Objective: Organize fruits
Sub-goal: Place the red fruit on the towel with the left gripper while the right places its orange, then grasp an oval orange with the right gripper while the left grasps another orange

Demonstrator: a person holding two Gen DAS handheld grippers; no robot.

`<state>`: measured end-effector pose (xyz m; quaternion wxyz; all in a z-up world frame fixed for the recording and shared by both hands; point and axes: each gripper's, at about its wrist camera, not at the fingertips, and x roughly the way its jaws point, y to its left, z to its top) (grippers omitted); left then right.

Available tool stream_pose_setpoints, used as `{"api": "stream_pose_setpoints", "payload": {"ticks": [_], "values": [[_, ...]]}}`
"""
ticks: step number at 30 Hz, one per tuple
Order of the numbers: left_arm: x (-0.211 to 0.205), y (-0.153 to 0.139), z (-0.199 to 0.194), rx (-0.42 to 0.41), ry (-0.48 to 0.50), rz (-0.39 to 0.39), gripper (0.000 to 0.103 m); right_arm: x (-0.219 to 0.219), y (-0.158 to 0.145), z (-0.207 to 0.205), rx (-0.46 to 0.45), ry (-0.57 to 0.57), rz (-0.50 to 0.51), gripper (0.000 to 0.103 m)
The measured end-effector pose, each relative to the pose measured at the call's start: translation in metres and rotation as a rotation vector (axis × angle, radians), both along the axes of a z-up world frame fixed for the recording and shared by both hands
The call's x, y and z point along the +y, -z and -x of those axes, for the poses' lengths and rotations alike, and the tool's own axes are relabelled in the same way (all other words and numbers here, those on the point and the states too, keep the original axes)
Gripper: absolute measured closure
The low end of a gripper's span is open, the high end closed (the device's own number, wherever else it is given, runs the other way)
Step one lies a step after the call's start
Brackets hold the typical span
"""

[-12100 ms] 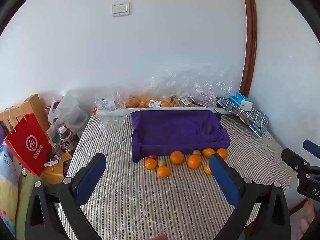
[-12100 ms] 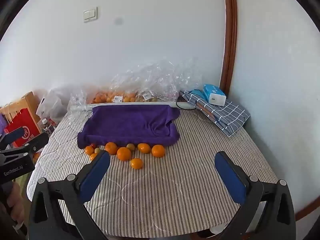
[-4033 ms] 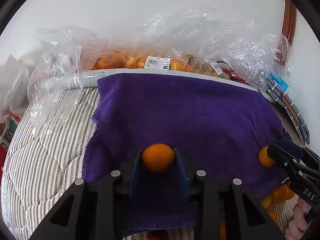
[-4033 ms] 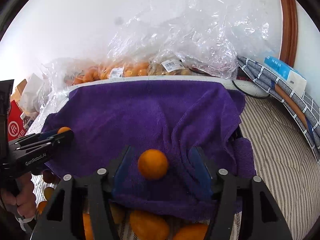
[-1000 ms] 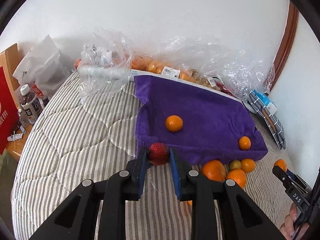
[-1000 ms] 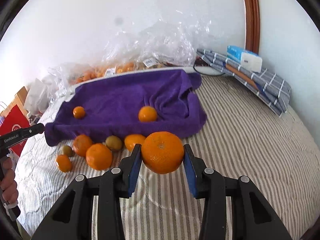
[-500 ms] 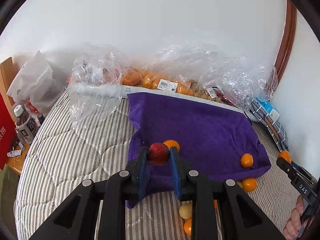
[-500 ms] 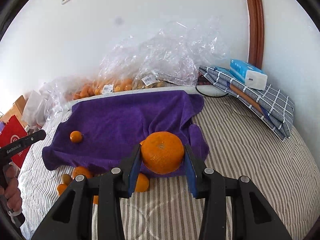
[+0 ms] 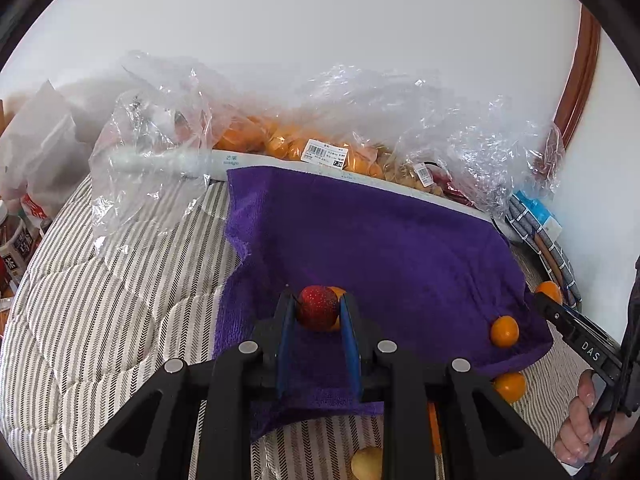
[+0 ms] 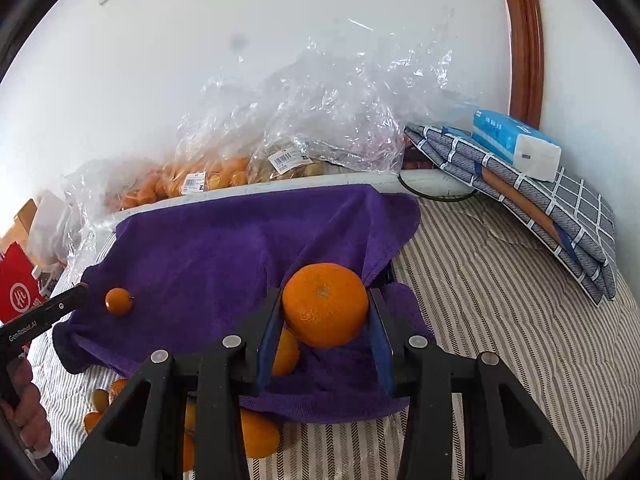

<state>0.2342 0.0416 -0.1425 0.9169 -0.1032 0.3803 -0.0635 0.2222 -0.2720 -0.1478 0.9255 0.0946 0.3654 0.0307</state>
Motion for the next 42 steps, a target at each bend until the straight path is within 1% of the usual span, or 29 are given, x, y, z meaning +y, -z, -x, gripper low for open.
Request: {"api": "stream_pose_setpoints", "payload": {"ticks": [2, 5, 8, 11, 15, 17, 20, 22, 25, 28, 29, 30, 31, 32, 33, 37, 38, 39, 42], "values": [[0.000, 0.005, -0.002, 0.007, 0.014, 0.017, 0.081, 0.000, 0.007, -0.005, 0.013, 0.002, -0.006, 0.062], [0.000, 0.009, -0.003, 0.014, 0.015, 0.020, 0.081, 0.000, 0.016, -0.009, 0.026, 0.002, -0.019, 0.062], [0.003, 0.010, -0.004, 0.010, 0.019, 0.051, 0.081, 0.000, 0.017, -0.010, 0.020, -0.001, -0.018, 0.062], [0.002, 0.011, 0.000, -0.004, 0.007, 0.038, 0.081, -0.001, 0.019, -0.009, 0.018, -0.004, -0.032, 0.062], [-0.001, 0.017, 0.000, 0.014, 0.011, 0.025, 0.081, 0.000, 0.025, -0.012, 0.036, 0.002, -0.030, 0.062], [-0.005, 0.017, 0.000, 0.012, 0.017, 0.005, 0.081, 0.001, 0.027, -0.011, 0.042, 0.000, -0.028, 0.062], [-0.005, 0.018, 0.000, 0.011, 0.014, 0.004, 0.081, 0.003, 0.026, -0.008, 0.022, 0.002, 0.001, 0.061], [-0.003, 0.018, 0.000, 0.007, 0.009, 0.021, 0.081, 0.002, 0.025, -0.004, 0.015, 0.001, -0.003, 0.054], [-0.002, 0.018, 0.000, 0.006, 0.009, 0.018, 0.081, -0.002, 0.022, 0.003, 0.002, 0.014, -0.022, 0.054], [-0.006, 0.019, 0.001, -0.004, 0.011, -0.010, 0.081, -0.001, 0.016, 0.012, -0.014, -0.008, -0.039, 0.054], [-0.007, 0.018, 0.002, -0.007, 0.017, -0.017, 0.078, 0.000, 0.013, 0.016, -0.013, -0.013, -0.035, 0.054], [-0.009, 0.017, 0.002, -0.010, 0.026, -0.016, 0.071, 0.001, 0.011, 0.021, -0.013, -0.016, -0.031, 0.054], [-0.010, 0.017, 0.003, -0.013, 0.032, -0.015, 0.067, 0.002, 0.008, 0.026, -0.014, -0.020, -0.030, 0.054], [-0.011, 0.016, 0.004, -0.018, 0.034, -0.018, 0.058, 0.002, 0.006, 0.032, -0.015, -0.029, -0.034, 0.054], [-0.013, 0.015, 0.005, -0.026, 0.030, -0.024, 0.053, 0.004, 0.003, 0.039, -0.012, -0.045, -0.042, 0.054], [-0.013, 0.011, 0.011, -0.055, 0.027, -0.045, 0.050, 0.013, 0.003, 0.058, 0.013, -0.094, -0.045, 0.054], [-0.012, 0.010, 0.012, -0.062, 0.021, -0.045, 0.048, 0.016, 0.004, 0.063, 0.018, -0.105, -0.046, 0.054], [-0.009, 0.009, 0.014, -0.069, 0.015, -0.043, 0.046, 0.020, 0.007, 0.066, 0.029, -0.121, -0.050, 0.054], [0.000, 0.006, 0.024, -0.092, -0.014, -0.026, 0.045, 0.029, 0.017, 0.070, 0.054, -0.142, -0.043, 0.054]]}}
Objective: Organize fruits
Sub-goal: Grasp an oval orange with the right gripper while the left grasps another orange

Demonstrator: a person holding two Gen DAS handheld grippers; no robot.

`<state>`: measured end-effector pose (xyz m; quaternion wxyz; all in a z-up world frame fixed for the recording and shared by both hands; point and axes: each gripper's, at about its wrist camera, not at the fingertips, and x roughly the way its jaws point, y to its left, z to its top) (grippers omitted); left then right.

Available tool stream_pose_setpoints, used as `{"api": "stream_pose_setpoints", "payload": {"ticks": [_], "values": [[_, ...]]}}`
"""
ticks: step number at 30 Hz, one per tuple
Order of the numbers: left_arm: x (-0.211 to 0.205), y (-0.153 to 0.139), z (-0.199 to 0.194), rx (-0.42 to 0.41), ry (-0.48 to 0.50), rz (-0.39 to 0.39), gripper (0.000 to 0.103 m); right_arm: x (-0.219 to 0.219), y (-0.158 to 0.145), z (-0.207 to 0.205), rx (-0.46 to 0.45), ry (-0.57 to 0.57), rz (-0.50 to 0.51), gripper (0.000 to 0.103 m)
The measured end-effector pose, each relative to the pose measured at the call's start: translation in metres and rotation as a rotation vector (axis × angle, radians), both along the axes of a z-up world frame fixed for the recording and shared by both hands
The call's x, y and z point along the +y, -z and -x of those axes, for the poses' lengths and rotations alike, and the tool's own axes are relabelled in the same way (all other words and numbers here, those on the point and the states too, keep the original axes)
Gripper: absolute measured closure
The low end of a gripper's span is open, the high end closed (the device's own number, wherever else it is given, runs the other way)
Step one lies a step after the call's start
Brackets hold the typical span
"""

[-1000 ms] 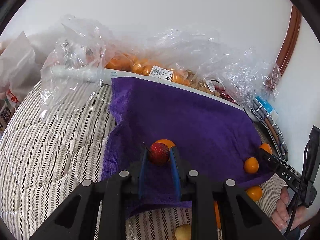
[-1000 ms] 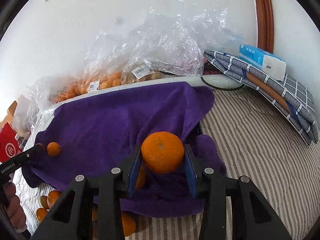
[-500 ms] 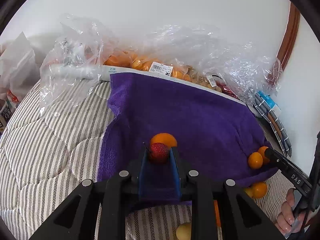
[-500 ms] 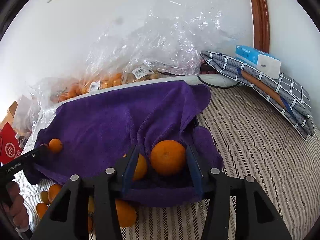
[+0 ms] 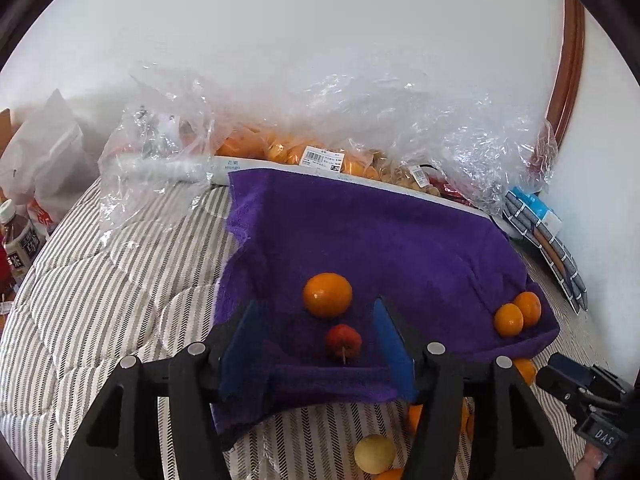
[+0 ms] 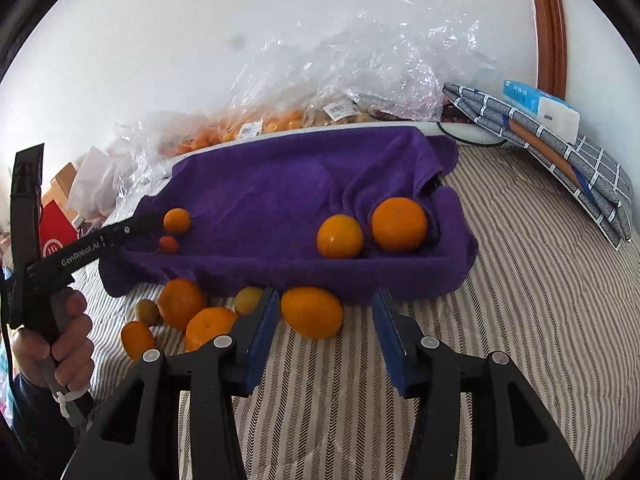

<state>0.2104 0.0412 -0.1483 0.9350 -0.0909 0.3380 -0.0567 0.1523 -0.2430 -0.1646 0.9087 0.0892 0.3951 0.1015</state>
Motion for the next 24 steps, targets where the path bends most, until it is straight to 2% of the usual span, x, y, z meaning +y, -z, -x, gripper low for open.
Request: {"api": "stream_pose_setpoints", "payload": {"ticks": [3, 6, 10, 13, 15, 24], "values": [[0.007, -0.002, 0.019, -0.029, 0.003, 0.005, 0.040, 0.006, 0.008, -0.004, 0.034, -0.015, -0.001, 0.058], [0.018, 0.000, 0.040, -0.045, -0.019, 0.010, 0.037, 0.011, 0.014, -0.007, 0.041, -0.032, 0.019, 0.058], [0.035, 0.006, 0.054, -0.021, -0.036, 0.058, 0.037, 0.016, 0.019, -0.013, 0.042, -0.052, 0.049, 0.058], [0.043, 0.009, 0.055, 0.000, -0.040, 0.106, 0.036, 0.024, 0.023, -0.021, 0.078, -0.047, 0.102, 0.060], [0.040, 0.011, 0.055, 0.012, -0.031, 0.101, 0.036, 0.027, 0.022, -0.021, 0.059, -0.053, 0.110, 0.065], [0.024, 0.014, 0.062, 0.028, 0.066, 0.106, 0.036, 0.011, 0.018, 0.003, 0.022, -0.006, 0.096, 0.065]]}}
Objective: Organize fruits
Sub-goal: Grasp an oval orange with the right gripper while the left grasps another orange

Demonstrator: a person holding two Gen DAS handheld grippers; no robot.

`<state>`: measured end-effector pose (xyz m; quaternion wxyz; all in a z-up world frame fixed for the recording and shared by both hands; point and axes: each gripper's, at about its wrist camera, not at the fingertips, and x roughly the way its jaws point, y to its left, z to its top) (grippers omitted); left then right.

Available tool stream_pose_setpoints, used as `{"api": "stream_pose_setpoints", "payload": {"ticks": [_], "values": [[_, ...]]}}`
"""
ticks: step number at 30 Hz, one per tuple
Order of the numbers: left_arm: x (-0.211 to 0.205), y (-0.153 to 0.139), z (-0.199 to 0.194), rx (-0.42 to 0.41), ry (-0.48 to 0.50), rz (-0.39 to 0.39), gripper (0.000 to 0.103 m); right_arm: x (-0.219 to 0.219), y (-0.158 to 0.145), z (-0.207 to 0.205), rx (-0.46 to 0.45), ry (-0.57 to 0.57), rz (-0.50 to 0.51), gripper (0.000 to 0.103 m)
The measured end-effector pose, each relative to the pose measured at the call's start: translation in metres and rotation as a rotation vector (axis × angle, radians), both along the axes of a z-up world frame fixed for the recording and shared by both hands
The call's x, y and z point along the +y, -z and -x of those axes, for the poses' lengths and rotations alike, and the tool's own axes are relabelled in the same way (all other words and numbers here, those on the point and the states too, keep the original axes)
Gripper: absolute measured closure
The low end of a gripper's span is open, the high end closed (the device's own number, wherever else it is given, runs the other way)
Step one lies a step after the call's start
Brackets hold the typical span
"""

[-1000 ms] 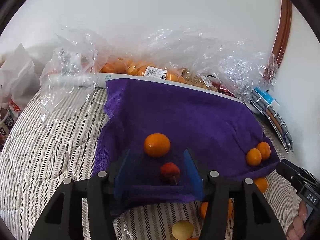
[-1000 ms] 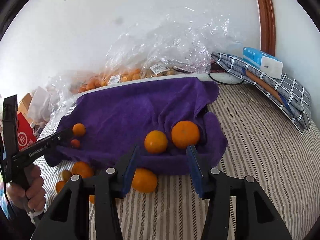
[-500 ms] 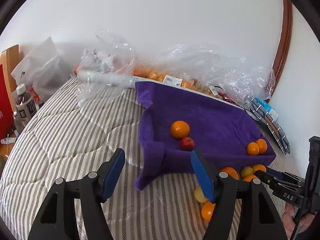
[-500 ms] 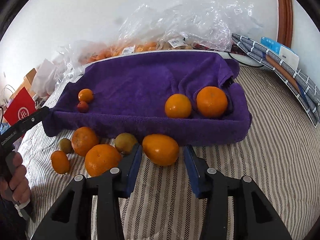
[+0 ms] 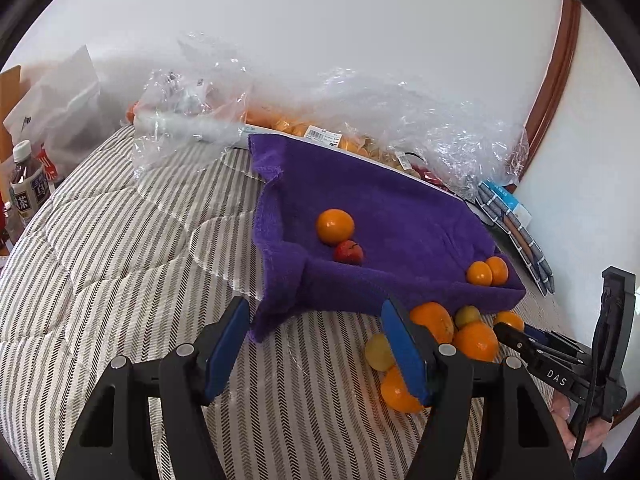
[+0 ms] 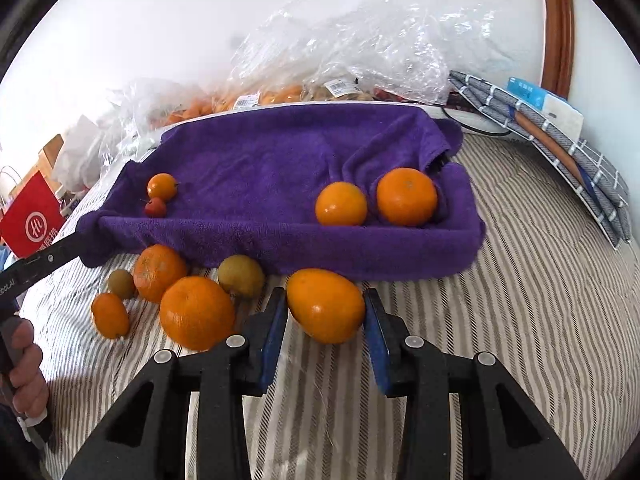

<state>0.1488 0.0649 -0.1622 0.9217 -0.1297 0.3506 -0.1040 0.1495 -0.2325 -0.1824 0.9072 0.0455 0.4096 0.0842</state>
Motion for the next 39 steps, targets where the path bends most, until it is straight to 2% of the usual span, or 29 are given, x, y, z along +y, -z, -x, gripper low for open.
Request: {"api": "stream_pose_setpoints", "payload": {"ticks": [7, 13, 16, 19, 21, 24, 30, 39], "values": [[-0.030, 0.002, 0.017, 0.020, 0.162, -0.004, 0.036, -0.011, -0.003, 0.035, -0.025, 0.026, 0.023, 0.065], [-0.050, 0.006, 0.022, 0.059, 0.242, -0.032, 0.037, -0.023, -0.003, 0.050, -0.026, 0.050, 0.005, 0.065], [-0.058, 0.009, 0.022, 0.080, 0.254, -0.058, 0.037, -0.027, -0.002, 0.048, -0.013, 0.053, -0.012, 0.065], [-0.063, 0.011, 0.021, 0.098, 0.268, -0.075, 0.047, -0.027, 0.000, 0.048, -0.002, 0.048, -0.014, 0.065], [-0.067, 0.015, 0.019, 0.121, 0.272, -0.100, 0.059, -0.027, 0.000, 0.047, 0.000, 0.053, -0.008, 0.065], [-0.070, 0.015, 0.020, 0.120, 0.287, -0.110, 0.069, -0.028, 0.001, 0.046, 0.010, 0.056, -0.021, 0.065], [-0.068, 0.013, 0.022, 0.108, 0.291, -0.098, 0.068, -0.027, 0.002, 0.046, 0.015, 0.049, -0.014, 0.065], [-0.052, 0.006, 0.027, 0.051, 0.250, -0.016, 0.069, -0.032, 0.002, 0.046, 0.019, 0.076, -0.027, 0.065]]}}
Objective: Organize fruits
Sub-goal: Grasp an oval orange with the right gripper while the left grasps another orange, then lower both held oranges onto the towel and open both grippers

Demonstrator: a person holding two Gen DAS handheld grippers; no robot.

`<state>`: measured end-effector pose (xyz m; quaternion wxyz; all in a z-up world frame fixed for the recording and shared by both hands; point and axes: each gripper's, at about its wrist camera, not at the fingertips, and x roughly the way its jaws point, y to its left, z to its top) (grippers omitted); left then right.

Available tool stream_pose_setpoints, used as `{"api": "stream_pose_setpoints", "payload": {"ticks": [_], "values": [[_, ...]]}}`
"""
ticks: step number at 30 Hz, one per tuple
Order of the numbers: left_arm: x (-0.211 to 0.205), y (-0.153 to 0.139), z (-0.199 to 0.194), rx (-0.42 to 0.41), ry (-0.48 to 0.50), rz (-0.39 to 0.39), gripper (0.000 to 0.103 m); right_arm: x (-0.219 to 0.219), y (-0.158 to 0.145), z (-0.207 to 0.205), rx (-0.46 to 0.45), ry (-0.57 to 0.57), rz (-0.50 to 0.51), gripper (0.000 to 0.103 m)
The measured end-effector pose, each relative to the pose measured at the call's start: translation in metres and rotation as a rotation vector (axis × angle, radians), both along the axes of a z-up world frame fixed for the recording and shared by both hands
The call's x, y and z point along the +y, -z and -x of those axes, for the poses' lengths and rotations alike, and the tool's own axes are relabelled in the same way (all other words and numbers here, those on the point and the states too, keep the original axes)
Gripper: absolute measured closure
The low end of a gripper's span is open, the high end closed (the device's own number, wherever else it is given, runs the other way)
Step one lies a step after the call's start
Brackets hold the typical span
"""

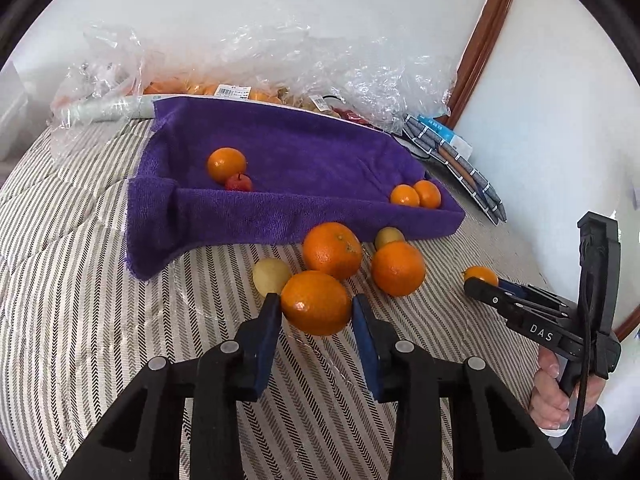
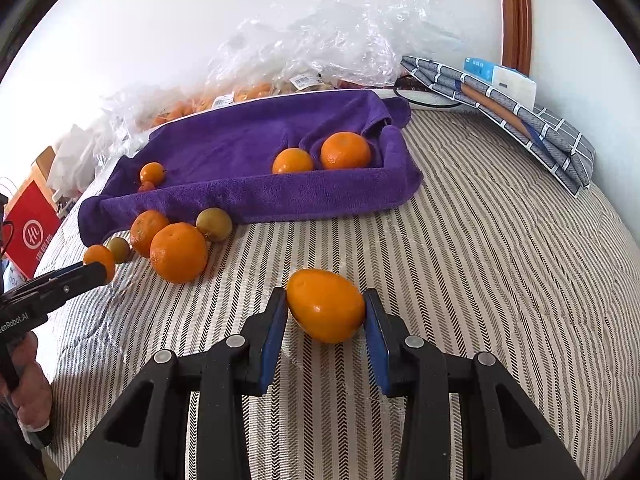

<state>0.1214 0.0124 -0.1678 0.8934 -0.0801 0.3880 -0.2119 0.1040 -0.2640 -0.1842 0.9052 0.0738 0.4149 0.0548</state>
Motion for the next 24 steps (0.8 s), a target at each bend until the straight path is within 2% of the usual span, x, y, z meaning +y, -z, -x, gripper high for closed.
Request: {"api": "stream_pose_setpoints", "payload": {"ticks": [8, 16, 24], "values": [[0.004, -0.009, 0.009, -0.072, -0.018, 0.026, 0.069, -0.003, -0.003, 0.002, -0.019, 0.012, -0.008, 0.065], [0.010, -0.012, 0.008, -0.085, -0.068, 0.020, 0.069, -0.002, -0.009, 0.002, -0.055, 0.021, -0.042, 0.065], [0.015, -0.029, -0.007, -0.063, -0.101, 0.031, 0.069, 0.002, -0.039, -0.020, -0.128, -0.008, -0.031, 0.065]]}}
